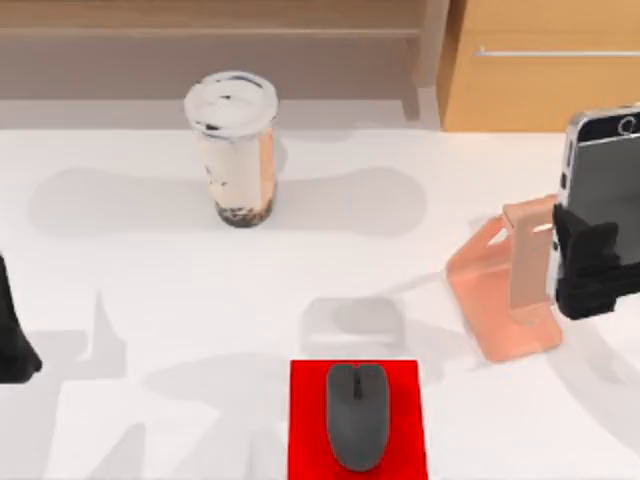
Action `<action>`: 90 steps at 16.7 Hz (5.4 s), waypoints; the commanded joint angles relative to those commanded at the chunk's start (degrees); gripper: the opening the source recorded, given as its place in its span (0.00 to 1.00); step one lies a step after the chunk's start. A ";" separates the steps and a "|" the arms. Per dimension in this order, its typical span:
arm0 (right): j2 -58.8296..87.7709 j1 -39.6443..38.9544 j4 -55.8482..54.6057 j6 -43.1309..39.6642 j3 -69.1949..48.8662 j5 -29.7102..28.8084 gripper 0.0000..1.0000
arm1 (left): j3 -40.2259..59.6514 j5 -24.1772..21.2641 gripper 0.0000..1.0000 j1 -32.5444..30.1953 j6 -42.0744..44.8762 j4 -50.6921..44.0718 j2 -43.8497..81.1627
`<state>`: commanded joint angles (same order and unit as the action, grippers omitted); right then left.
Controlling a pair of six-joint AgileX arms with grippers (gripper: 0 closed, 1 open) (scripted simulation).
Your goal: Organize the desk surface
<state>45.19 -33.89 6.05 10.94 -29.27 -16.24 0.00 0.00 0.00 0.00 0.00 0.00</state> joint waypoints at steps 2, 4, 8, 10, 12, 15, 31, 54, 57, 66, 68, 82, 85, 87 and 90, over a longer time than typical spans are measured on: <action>-1.73 0.25 -1.53 1.82 -1.78 -0.45 0.00 | 0.00 0.00 1.00 0.00 0.00 0.00 0.00; -2.69 0.55 -3.12 3.56 -3.11 -0.83 0.00 | 0.00 0.00 1.00 0.00 0.00 0.00 0.00; -1.37 1.19 -5.15 5.06 -2.32 -0.73 0.00 | 0.00 0.00 1.00 0.00 0.00 0.00 0.00; 1.19 1.30 -6.01 4.35 -0.72 -0.14 0.00 | 0.00 0.00 1.00 0.00 0.00 0.00 0.00; 4.84 1.54 -7.35 2.76 0.88 0.72 0.00 | 0.00 0.00 1.00 0.00 0.00 0.00 0.00; 11.53 2.37 -10.45 -0.56 2.18 2.11 0.00 | 0.00 0.00 1.00 0.00 0.00 0.00 0.00; 18.80 3.49 -14.57 -4.51 1.54 3.67 0.53 | 0.00 0.00 1.00 0.00 0.00 0.00 0.00; 10.93 -1.52 -9.44 -2.20 4.87 -0.66 1.00 | 0.00 0.00 1.00 0.00 0.00 0.00 0.00; 10.80 -1.60 -9.35 -2.16 4.92 -0.73 1.00 | 0.00 0.00 1.00 0.00 0.00 0.00 0.00; -2.15 6.83 -8.52 -4.41 10.64 3.55 1.00 | 0.00 0.00 1.00 0.00 0.00 0.00 0.00; -8.94 11.10 -8.10 -5.50 13.62 5.56 1.00 | 0.00 0.00 1.00 0.00 0.00 0.00 0.00; -45.20 33.89 -6.05 -10.94 29.27 16.24 1.00 | 0.00 0.00 1.00 0.00 0.00 0.00 0.00; -45.20 33.89 -6.05 -10.94 29.27 16.24 1.00 | 0.00 0.00 1.00 0.00 0.00 0.00 0.00; -45.20 33.89 -6.05 -10.94 29.27 16.24 1.00 | -0.06 0.61 1.00 -0.73 -0.05 0.83 1.57; -45.20 33.89 -6.05 -10.94 29.27 16.24 1.00 | -0.21 2.85 1.00 -3.99 -0.26 4.38 8.34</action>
<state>0.00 0.00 0.00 0.00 0.00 0.00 -0.21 2.85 -3.99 -0.26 4.38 8.34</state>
